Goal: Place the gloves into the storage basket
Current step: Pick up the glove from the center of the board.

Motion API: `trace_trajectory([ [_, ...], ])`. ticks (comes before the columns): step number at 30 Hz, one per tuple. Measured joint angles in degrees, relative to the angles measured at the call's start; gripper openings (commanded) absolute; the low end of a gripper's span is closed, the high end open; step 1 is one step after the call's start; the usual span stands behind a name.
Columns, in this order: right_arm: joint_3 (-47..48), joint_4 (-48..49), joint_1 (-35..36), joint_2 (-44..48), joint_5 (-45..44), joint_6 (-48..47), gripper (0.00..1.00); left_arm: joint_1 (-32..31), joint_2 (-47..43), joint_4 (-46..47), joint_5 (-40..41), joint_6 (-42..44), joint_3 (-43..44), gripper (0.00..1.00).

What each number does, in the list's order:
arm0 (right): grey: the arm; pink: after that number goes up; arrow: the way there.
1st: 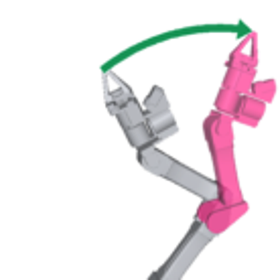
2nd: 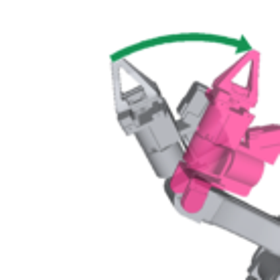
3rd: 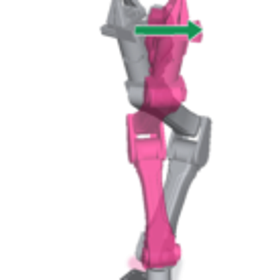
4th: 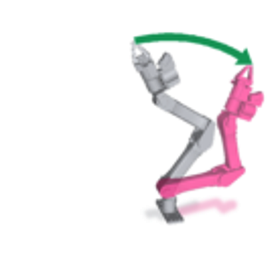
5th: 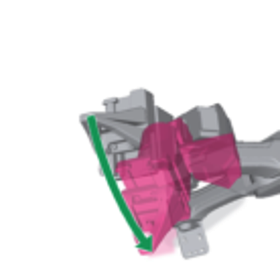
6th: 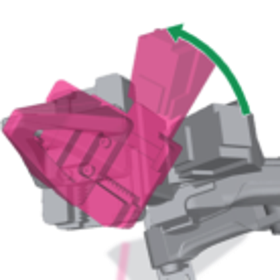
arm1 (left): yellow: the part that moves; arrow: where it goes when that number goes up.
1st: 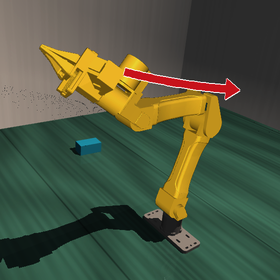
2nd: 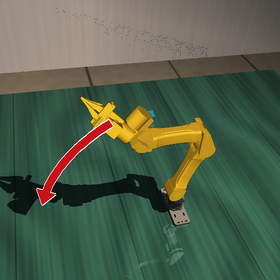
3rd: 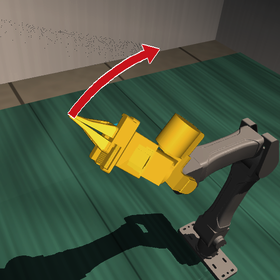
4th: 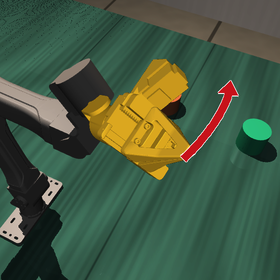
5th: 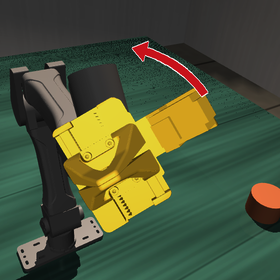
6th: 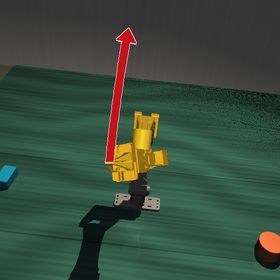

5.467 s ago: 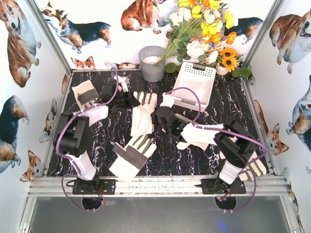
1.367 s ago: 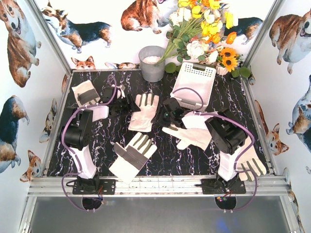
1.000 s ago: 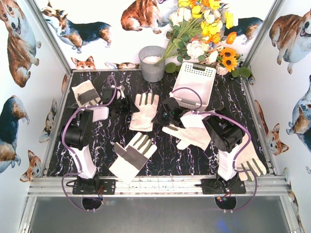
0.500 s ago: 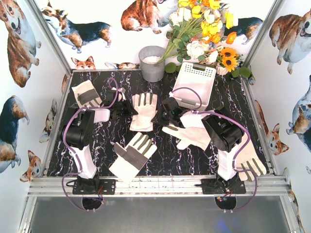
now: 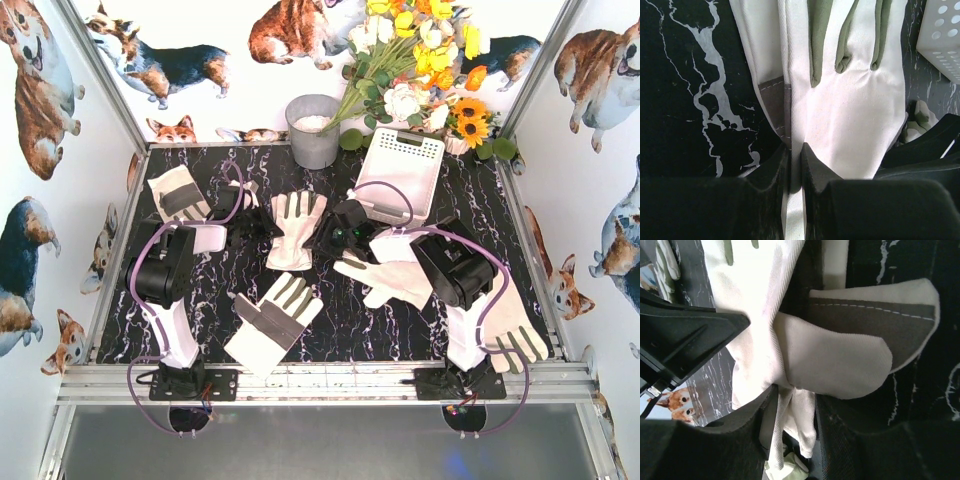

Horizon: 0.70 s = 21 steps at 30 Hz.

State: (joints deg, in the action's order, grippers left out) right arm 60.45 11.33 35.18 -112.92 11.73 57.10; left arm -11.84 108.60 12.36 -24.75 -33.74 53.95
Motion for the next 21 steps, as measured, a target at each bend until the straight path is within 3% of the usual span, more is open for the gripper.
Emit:
trace_trajectory([
  [2,0.2,1.0,0.0,-0.5,0.6,0.5,0.34,0.0,0.0,0.2,0.1,-0.1,-0.1,0.0],
  [5,0.2,1.4,0.0,-0.9,0.9,0.7,0.19,-0.1,0.0,0.4,0.2,-0.2,-0.3,0.0],
  [7,0.2,1.2,0.0,-1.1,0.9,0.5,0.0,-0.1,-0.2,0.5,0.3,-0.2,-0.4,0.0],
  [21,-3.0,0.2,-1.2,1.9,1.1,-0.5,0.0,-1.6,-3.0,-1.4,1.9,-0.6,-2.0,0.0],
])
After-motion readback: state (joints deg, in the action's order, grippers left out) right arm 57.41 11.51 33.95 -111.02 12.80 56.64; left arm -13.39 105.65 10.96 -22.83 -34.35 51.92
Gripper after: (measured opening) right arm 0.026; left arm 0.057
